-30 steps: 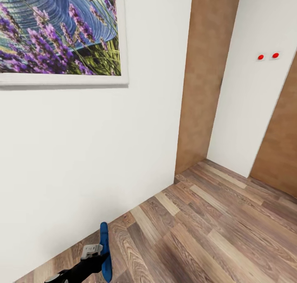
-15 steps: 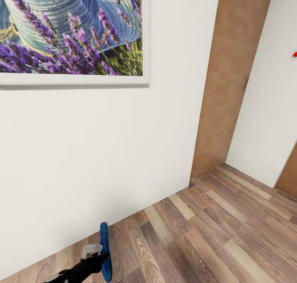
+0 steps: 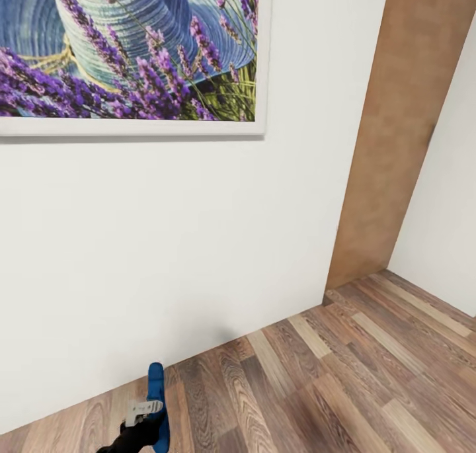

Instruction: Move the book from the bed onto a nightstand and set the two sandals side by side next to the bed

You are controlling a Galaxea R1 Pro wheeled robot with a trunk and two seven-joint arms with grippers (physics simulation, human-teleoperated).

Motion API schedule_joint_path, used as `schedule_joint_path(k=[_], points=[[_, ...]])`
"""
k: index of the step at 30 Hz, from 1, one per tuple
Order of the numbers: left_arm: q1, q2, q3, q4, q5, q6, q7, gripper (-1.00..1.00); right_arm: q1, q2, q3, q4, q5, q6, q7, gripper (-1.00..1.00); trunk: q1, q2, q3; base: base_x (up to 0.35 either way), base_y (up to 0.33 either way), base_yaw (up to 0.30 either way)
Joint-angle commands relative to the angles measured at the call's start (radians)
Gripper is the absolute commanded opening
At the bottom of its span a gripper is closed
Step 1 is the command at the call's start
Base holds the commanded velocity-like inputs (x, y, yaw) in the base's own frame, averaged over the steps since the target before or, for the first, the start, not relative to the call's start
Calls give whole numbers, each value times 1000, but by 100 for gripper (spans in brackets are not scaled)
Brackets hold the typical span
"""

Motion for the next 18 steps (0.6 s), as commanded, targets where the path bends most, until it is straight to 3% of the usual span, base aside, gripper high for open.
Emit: schedule_joint_path(k=[1, 6, 10, 18], points=[[-1, -13, -12, 22, -1, -15, 27, -100, 0, -1, -3, 1, -9, 10, 4, 100, 0, 0, -1, 0, 0, 124], [-1, -36, -76, 89, -48, -46, 86, -100, 0, -5, -7, 38, -9, 10, 5, 100, 0, 0, -1, 0, 0, 107], [-1, -38, -87, 157, -56, -59, 93, -100, 0, -9, -6, 68, -9, 8, 5, 100, 0, 0, -1, 0, 0, 87], [-1, -45, -94, 175, -59, -65, 96, -100, 0, -10, -6, 100, -9, -7, 6, 100, 0, 0, -1, 0, 0, 29]])
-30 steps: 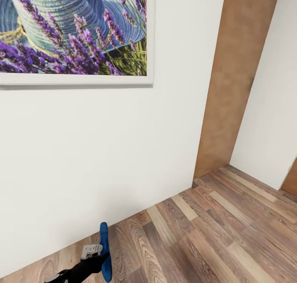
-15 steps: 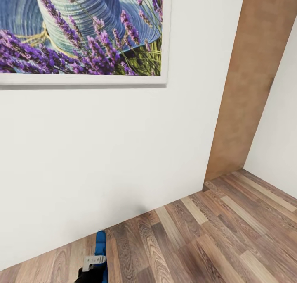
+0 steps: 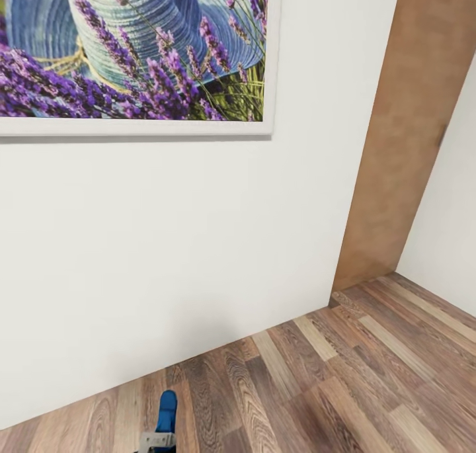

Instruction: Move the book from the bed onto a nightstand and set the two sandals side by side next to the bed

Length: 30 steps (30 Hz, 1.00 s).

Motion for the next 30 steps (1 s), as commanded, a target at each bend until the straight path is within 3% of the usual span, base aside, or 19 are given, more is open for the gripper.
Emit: schedule_joint_path(k=[1, 18, 30], points=[[-1, 0, 7, 1, 3, -1, -8, -100, 0, 0, -3, 1, -7, 9, 5, 100, 0, 0, -1, 0, 0, 109], [-1, 0, 10, 1, 8, -1, -10, -100, 0, 3, 0, 24, -7, 8, 5, 100, 0, 0, -12, 5, 0, 188], [-1, 0, 10, 1, 9, -1, -10, -100, 0, 7, 0, 26, -7, 8, 5, 100, 0, 0, -13, 273, 0, 14]])
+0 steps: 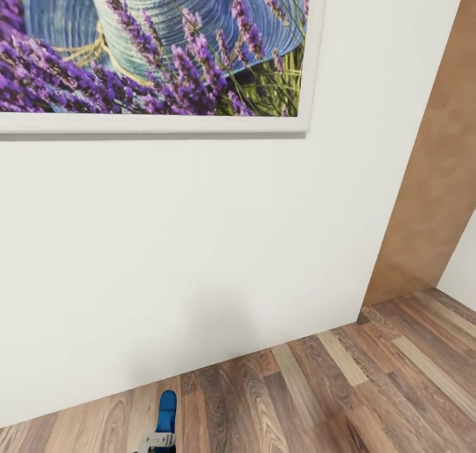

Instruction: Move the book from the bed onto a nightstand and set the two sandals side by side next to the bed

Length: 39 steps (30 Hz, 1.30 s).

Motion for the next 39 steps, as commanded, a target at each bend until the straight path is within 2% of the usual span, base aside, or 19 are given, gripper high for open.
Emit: schedule_joint_path(k=[1, 10, 29, 39], points=[[-1, 0, 7, 1, 4, -1, -9, -100, -1, 0, -3, 0, -7, 9, 5, 100, 0, 0, -1, 308, 0, 1], [-1, 0, 7, 1, 4, -1, -9, -100, -1, 3, -3, 0, -7, 9, 5, 100, 0, 0, -2, 109, 0, 55], [-1, -1, 5, 3, 1, -1, -9, -100, -1, 4, -3, 0, -7, 9, 5, 100, 0, 0, -19, 6, 0, 216], [-1, 0, 4, 3, 1, -1, -9, -100, -1, 3, -3, 0, -7, 9, 4, 100, 0, 0, -28, 243, -40, 229]])
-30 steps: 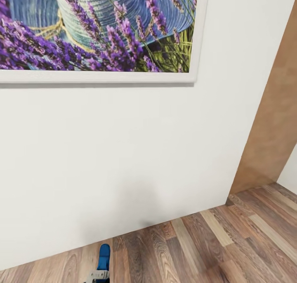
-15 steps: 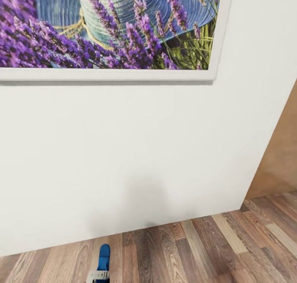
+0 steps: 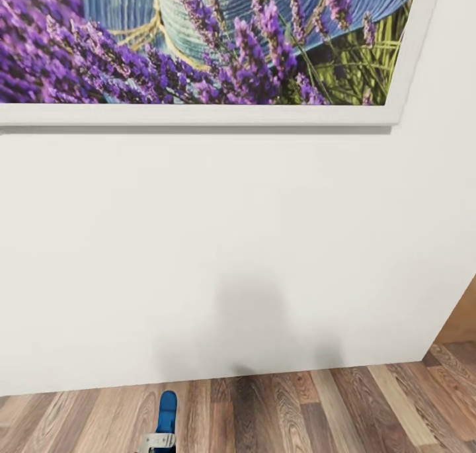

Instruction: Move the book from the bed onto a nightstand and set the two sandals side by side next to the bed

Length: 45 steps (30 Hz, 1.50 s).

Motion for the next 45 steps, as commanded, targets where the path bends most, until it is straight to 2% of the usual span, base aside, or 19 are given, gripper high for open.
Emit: schedule_joint_path(k=[1, 14, 45], points=[[-1, 0, 6, 1, 3, -1, -9, -100, 0, 0, -3, 0, -8, 9, 5, 100, 0, 0, -1, 136, -23, 153], [-1, 0, 6, 3, 4, -1, -9, -100, 0, -1, -3, 0, -8, 9, 5, 100, 0, 0, -2, 20, -3, 95], [-1, -2, 4, 3, 1, -1, -9, -100, 0, -1, -3, 0, -8, 9, 5, 100, 0, 0, -2, 24, -26, 252]])
